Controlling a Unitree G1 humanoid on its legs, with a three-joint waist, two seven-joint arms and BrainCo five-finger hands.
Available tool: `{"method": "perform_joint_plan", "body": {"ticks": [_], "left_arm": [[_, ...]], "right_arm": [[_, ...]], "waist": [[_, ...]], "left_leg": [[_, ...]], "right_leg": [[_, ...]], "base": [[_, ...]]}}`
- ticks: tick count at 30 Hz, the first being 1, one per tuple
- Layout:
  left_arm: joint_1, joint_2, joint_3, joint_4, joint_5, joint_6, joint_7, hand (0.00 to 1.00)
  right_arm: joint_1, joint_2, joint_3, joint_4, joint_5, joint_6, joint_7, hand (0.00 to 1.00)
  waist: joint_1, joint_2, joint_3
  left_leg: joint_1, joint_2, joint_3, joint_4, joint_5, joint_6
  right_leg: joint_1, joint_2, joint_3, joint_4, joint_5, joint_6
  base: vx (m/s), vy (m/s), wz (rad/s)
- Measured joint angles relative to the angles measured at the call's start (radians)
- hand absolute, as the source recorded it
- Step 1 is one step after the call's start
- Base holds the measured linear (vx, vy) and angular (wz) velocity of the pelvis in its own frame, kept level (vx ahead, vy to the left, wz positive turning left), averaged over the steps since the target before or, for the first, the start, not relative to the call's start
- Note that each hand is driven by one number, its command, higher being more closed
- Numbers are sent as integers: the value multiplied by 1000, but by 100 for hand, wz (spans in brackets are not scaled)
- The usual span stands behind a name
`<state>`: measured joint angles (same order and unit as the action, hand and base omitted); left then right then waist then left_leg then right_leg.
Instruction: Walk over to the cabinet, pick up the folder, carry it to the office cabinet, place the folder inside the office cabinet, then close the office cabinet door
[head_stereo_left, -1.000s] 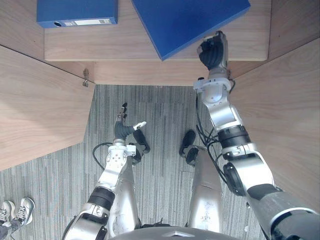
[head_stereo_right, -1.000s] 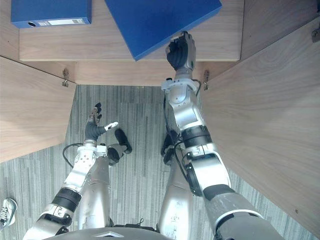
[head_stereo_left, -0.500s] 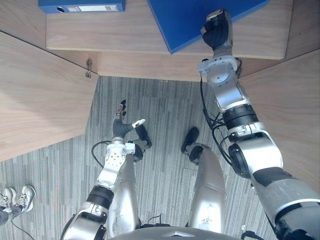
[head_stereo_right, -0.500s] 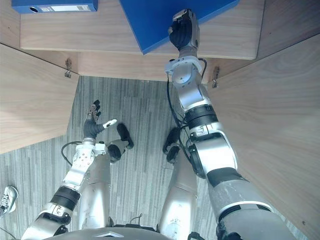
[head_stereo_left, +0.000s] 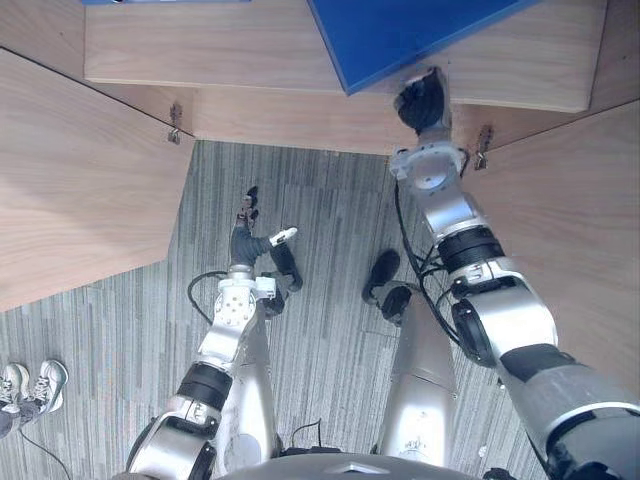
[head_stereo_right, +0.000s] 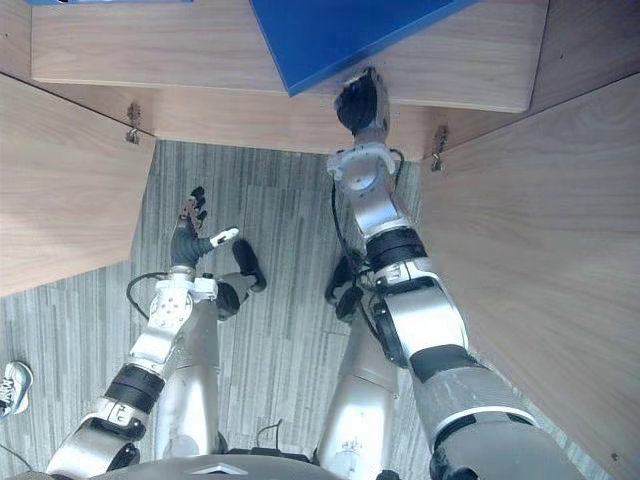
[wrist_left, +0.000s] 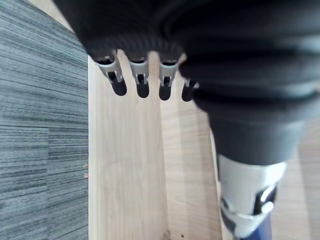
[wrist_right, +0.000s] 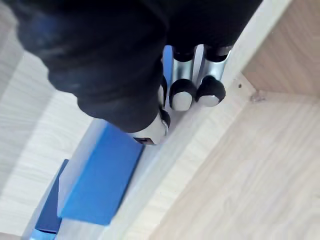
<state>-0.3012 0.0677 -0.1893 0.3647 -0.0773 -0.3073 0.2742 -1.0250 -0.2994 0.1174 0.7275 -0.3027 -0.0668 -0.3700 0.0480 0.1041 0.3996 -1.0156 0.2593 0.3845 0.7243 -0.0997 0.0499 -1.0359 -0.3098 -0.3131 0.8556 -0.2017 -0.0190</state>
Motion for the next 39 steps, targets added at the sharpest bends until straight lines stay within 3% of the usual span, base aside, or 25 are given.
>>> {"method": "perform_joint_plan", "body": {"ticks": [10,23,39], "left_arm": [[-9,0,23,-1,0,0,0,0],[-9,3,42,-4,-9,0,-21,0],[-9,2,59,-42,-39,-5,-48,0]], "right_arm": [[3,28,48,-1,0,-9,21,100],[-47,-14,60,-6,3,-19,20,100],[-198,-64,17,-1,83,-23,21,100]], "waist": [[1,-1,1],[4,0,17],[5,1,38]], "left_leg": [[-36,9,-9,17,4,-4],[-59,1,-28,1,21,-8],[-63,-17,-27,-78,98,-7]], "right_leg": [[-36,3,0,25,-7,-5],[-49,-1,-16,26,-9,-5],[-76,-9,-31,24,-8,-8]], "base": [[-53,-24,0],[-45,-8,4],[-74,-27,5]]}}
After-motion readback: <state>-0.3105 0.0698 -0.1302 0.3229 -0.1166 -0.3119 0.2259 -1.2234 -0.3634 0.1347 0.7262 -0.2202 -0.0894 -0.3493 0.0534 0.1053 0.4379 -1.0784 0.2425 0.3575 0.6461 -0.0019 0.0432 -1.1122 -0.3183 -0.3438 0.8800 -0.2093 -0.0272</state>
